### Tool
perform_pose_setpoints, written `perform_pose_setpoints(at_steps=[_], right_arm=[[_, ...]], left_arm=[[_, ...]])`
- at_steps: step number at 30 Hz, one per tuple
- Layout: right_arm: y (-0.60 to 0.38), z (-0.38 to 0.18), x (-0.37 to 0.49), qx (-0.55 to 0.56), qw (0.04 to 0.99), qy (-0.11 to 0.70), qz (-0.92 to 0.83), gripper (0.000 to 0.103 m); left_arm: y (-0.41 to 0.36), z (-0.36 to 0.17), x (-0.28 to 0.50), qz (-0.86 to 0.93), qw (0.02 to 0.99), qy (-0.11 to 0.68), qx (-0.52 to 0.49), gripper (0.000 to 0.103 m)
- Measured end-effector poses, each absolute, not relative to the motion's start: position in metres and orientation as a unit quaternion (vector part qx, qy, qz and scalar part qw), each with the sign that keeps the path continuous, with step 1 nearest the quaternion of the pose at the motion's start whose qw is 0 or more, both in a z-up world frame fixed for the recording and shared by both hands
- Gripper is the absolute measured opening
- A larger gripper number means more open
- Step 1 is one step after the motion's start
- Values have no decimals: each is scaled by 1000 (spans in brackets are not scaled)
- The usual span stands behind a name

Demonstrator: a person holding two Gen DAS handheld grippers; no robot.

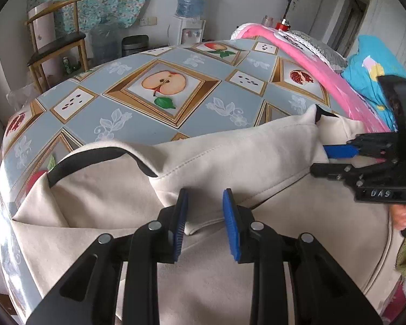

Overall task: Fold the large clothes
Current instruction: 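Open both grippers and withdraw them from the folded jacket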

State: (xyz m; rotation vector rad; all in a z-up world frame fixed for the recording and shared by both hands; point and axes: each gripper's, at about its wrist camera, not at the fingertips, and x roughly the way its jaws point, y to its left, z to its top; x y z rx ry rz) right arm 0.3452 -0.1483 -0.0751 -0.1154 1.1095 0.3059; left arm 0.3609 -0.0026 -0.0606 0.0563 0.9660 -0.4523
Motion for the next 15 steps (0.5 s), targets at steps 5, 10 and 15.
perform_pose_setpoints(at_steps=[5, 10, 15], right_arm=[[-161, -52, 343, 2, 846, 517, 127, 40], [-145, -39, 340, 33, 854, 498, 148, 41], [-116, -72, 347, -6, 846, 517, 129, 43]], left_arm=[[-1, -60, 360, -219, 859, 463, 19, 26], [-1, -60, 360, -217, 859, 463, 21, 26], [1, -59, 360, -212, 860, 464, 11, 26]])
